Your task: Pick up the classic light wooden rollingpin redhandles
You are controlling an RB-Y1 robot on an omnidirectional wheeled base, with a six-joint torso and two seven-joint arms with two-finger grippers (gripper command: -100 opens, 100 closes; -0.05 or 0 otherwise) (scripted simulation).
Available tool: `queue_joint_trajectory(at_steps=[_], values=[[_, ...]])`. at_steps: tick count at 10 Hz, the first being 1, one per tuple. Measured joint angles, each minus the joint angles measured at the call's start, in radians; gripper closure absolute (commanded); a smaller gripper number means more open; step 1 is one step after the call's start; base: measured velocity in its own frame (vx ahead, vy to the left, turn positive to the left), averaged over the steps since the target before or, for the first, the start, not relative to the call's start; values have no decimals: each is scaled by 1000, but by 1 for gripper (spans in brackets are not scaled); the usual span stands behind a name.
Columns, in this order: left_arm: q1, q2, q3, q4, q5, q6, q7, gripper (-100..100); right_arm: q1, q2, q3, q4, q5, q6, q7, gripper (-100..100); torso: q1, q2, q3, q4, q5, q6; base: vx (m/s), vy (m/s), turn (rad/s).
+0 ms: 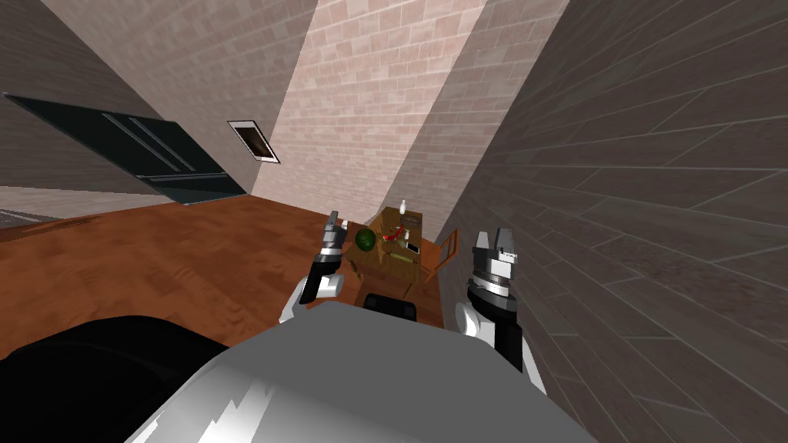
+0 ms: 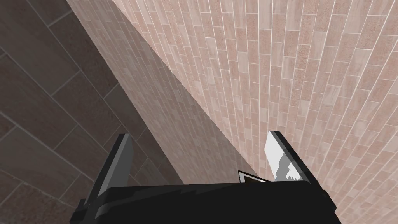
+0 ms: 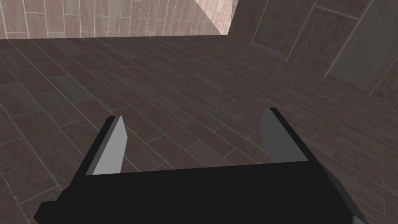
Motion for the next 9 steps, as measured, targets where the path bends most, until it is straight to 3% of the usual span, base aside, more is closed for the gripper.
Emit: queue_joint_trajectory(at_steps=[4,7,9], values=[[-47,84,-19,55,33,8,-4,-100,0,0,0,0,0,0,0,0,0,2,1,0,0,0,-34,-4,-47],[-115,148,-34,119,89,39,2,-100,0,0,0,0,0,0,0,0,0,3,2,1,0,0,-50,-4,-77],[-169,167,-58,181,129,53,1,-100,0,0,0,0,0,0,0,0,0,3,2,1,0,0,-48,-4,-61]])
